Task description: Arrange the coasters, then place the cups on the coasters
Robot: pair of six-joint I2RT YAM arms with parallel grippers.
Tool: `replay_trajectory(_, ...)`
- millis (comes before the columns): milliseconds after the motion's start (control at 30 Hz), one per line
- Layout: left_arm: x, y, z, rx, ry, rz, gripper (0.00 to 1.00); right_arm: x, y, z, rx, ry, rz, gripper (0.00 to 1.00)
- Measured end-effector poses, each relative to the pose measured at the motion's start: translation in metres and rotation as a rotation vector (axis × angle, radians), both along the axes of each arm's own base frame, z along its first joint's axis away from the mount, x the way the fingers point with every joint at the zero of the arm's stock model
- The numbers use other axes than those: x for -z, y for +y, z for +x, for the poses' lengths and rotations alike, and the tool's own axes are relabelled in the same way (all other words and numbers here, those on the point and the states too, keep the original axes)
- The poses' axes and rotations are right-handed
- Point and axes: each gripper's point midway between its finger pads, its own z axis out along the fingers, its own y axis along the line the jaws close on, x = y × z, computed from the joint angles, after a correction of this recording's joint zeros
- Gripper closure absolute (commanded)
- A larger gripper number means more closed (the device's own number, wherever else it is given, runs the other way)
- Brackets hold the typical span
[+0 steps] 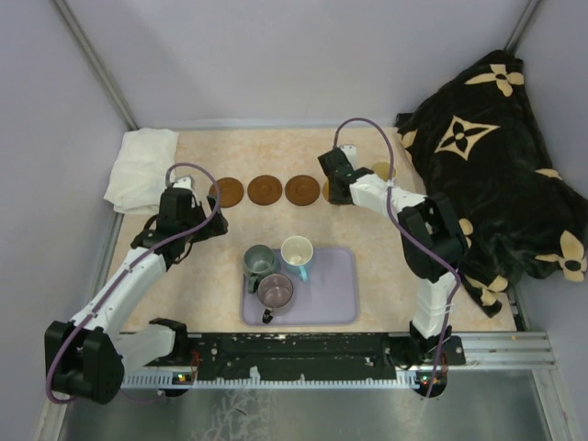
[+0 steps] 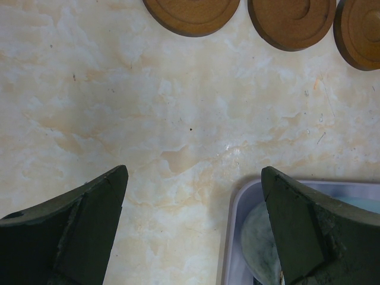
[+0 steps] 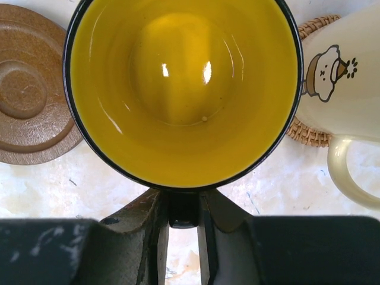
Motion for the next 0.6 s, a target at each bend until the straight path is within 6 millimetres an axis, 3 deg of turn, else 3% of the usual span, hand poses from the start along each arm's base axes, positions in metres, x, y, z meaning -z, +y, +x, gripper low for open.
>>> replay_trajectory(200,0.0,0.0,0.0,0.0,0.0,0.0,0.01,0.0006,0.0009,-0.0006,0.004,-0.003,-0.001,0.59)
replay_trajectory(433,0.0,0.0,0.0,0.0,0.0,0.0,0.01,0.0015,0.0021,-0.0021,0.002,-0.003,-0.006,0.51)
replay_trajectory(600,0.0,0.0,0.0,0.0,0.0,0.0,0.01,0.0012,0.0035,-0.003,0.001,-0.007,-0.013,0.33)
